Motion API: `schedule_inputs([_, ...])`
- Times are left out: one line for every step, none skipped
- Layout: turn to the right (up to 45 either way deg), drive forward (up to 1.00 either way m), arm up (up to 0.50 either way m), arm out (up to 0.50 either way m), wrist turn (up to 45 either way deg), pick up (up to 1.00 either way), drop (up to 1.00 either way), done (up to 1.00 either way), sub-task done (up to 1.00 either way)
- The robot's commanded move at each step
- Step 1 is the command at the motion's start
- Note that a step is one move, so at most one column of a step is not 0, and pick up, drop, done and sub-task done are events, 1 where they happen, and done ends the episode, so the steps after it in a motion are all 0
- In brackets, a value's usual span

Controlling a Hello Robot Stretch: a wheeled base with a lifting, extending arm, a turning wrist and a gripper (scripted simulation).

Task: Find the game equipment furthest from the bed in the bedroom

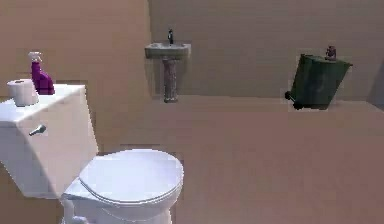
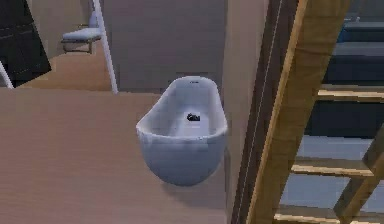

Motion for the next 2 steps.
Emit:
schedule_inputs([45.0, 0.00, 0.00, 0.00, 0.0, 0.00, 0.00, 0.00, 0.00])
schedule_inputs([9.0, 0.00, 0.00, 0.00, 0.0, 0.00, 0.00, 0.00, 0.00])
